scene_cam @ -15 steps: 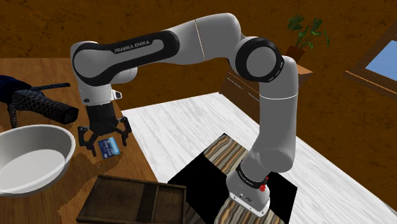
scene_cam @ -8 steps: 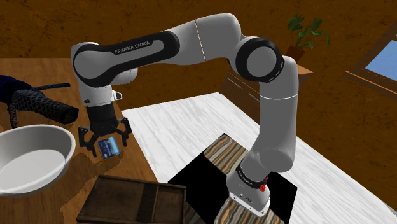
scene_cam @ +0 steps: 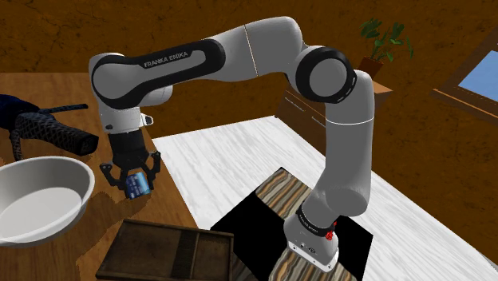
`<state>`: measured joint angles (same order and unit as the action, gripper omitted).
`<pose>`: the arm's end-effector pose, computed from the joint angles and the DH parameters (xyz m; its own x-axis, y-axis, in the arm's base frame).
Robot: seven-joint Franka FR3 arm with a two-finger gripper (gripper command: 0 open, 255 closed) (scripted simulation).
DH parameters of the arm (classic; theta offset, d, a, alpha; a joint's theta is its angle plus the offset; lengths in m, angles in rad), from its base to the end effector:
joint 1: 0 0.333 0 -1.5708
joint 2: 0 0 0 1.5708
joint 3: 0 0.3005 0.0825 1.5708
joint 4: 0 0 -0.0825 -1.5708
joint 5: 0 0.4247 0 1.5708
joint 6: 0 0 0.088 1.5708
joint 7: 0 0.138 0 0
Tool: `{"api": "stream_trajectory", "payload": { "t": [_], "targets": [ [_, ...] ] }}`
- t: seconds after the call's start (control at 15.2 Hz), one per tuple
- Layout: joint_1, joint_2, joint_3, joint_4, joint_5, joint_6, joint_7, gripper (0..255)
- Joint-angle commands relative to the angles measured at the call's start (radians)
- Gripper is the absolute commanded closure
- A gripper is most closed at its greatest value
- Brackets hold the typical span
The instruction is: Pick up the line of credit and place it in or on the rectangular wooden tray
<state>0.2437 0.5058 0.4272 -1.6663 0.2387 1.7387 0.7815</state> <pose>0.4955 0.4111 0.2567 0.8170 -0.1696 -0.5511 -0.2059 -0.9786 -0.0040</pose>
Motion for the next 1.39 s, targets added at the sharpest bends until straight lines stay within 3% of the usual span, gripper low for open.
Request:
{"api": "stream_trajectory", "payload": {
  "t": [0.0,1.32],
  "targets": [
    [0.0,0.0,0.0,0.0,0.0,0.0,0.0,255],
    [-0.015,-0.086,0.018,0.131,0.027,-0.204,0.057,255]
  ]
}}
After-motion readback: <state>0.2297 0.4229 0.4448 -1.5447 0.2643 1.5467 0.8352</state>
